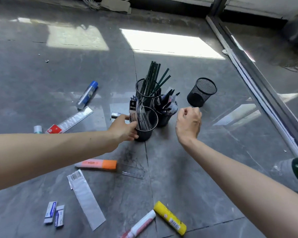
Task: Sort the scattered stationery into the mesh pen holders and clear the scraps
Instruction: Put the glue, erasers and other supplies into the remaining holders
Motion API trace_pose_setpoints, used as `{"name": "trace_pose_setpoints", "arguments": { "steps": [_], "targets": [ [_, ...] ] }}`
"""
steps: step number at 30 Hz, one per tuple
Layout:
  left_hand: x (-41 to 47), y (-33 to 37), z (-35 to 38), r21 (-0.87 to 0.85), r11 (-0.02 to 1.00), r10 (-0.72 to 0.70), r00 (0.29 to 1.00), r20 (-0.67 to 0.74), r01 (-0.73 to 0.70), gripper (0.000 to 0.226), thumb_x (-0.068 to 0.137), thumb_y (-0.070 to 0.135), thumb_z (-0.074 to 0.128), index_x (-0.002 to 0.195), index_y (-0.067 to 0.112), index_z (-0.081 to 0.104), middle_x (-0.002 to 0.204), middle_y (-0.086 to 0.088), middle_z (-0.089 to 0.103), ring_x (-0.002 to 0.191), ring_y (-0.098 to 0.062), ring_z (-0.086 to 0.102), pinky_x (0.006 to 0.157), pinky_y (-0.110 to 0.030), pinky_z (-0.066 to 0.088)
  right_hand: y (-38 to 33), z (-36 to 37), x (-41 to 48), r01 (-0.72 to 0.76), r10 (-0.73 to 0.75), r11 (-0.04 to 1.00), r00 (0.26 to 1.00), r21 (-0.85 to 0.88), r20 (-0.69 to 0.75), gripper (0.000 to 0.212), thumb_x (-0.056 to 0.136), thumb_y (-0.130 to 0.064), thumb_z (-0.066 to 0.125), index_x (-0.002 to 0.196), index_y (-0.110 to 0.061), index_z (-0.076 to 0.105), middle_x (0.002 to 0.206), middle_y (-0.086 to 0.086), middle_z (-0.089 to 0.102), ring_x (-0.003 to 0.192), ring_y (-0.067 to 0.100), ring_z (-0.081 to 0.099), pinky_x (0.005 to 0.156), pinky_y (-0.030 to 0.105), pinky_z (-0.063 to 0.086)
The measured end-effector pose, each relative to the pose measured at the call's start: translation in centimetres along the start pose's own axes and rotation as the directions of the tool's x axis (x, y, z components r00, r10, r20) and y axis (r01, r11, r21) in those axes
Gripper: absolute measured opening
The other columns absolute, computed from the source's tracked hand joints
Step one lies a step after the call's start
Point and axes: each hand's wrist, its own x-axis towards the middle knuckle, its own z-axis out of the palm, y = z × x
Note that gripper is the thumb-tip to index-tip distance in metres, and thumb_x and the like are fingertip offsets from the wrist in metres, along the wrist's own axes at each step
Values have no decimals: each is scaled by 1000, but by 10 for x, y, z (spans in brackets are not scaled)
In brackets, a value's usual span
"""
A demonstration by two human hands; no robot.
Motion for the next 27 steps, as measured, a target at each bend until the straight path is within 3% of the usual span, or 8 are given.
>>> {"name": "trace_pose_setpoints", "arguments": {
  "steps": [5,9,14,17,21,25,27],
  "targets": [
    [5,2,9,-41,999,23,999,-35,-25,34,97,16,49,127,7,38,75,-14,57,62,-24,60,68,-34,52,25,-6,38,16,14,979,990,-205,143,21,88,-17,48,102,-9,61,128,12,40,120,29,36,99,35,33],
    [9,3,16,-70,996,47,996,-73,-52,38,97,17,50,130,6,35,77,-14,57,64,-23,61,68,-33,53,37,-10,67,66,27,935,966,-347,255,31,85,-20,52,114,-10,57,151,11,12,131,32,21,104,39,30],
    [18,5,24,-98,993,60,995,-76,-67,33,98,24,47,126,11,36,80,-16,63,64,-22,66,63,-30,55,37,-17,103,150,-6,912,936,-383,353,32,87,-26,56,114,-9,61,159,4,-8,139,31,12,109,39,28],
    [23,4,27,-129,990,49,996,-70,-57,30,99,28,46,124,14,37,81,-18,65,64,-21,68,60,-28,56,35,-16,116,151,26,910,908,-386,418,36,88,-25,53,118,-6,60,158,4,6,137,31,14,109,36,26],
    [27,4,29,-132,990,47,998,-44,-52,34,99,32,44,127,15,36,87,-19,67,72,-24,70,64,-28,56,32,-15,119,150,19,873,941,-464,339,35,84,-23,51,108,-1,64,136,9,40,124,34,30,100,36,32],
    [27,5,29,-141,989,41,998,-39,-46,37,100,32,42,130,13,34,93,-20,67,75,-22,71,67,-30,56,27,-19,114,100,34,907,951,-409,307,26,82,-16,49,97,2,60,115,13,47,112,36,48,82,35,36],
    [26,4,29,-144,989,21,999,-39,-27,44,100,35,41,136,13,30,93,-19,66,74,-21,71,67,-30,56,24,-24,106,69,46,926,956,-372,291,16,82,-11,47,91,1,54,113,14,48,107,38,52,80,35,37]
  ]
}}
